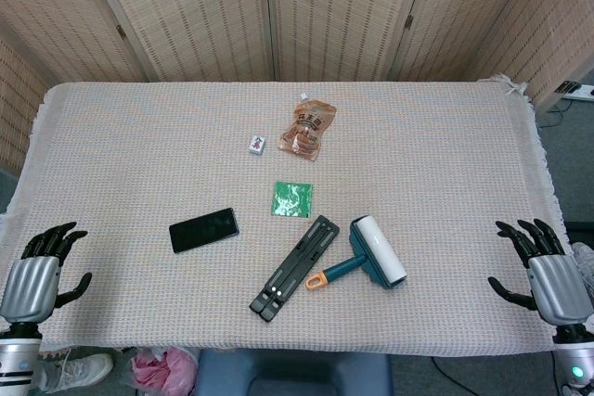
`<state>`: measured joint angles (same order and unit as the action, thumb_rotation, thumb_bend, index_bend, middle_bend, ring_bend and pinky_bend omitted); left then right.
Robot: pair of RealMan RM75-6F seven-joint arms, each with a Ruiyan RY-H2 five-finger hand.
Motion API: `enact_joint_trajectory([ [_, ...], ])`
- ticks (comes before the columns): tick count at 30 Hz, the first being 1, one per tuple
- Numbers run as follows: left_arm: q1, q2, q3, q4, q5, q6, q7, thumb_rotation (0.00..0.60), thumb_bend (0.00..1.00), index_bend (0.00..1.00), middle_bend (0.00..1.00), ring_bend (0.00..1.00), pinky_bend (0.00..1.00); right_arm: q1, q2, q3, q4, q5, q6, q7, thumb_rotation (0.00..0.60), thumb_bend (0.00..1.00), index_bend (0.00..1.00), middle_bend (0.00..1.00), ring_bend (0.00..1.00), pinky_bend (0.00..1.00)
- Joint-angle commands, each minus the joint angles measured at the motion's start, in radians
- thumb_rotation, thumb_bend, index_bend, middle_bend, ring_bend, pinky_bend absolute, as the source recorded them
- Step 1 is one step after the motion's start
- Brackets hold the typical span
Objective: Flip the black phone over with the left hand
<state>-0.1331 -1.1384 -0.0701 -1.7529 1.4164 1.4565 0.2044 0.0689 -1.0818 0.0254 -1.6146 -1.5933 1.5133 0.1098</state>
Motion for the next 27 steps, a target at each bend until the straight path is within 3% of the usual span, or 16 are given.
enact_joint_trajectory([
  [1,0.0,-0.002,-0.001,0.002,0.003,0.003,0.001,0.6,0.32,0.24,0.16,0.14,0.18,-0.001,0.0,0.0,0.0,0.0,0.001,0.001,0.6,0.15,0.16,0.29,0.14,0.08],
  [13,-0.027,-0.024,-0.005,0.023,0.039,-0.015,-0.015,0.6,0.32,0.24,0.16,0.14,0.18,-0.009,-0.001,-0.002,0.004,-0.012,0.021,0.008,0.6,0.15,0.16,0.29,0.14,0.08],
  [27,-0.204,-0.152,-0.033,0.148,0.086,-0.209,0.008,0.6,0.24,0.23,0.16,0.14,0.18,-0.013,0.0,-0.004,0.007,-0.015,0.025,0.012,0.6,0.15,0.16,0.29,0.14,0.08],
])
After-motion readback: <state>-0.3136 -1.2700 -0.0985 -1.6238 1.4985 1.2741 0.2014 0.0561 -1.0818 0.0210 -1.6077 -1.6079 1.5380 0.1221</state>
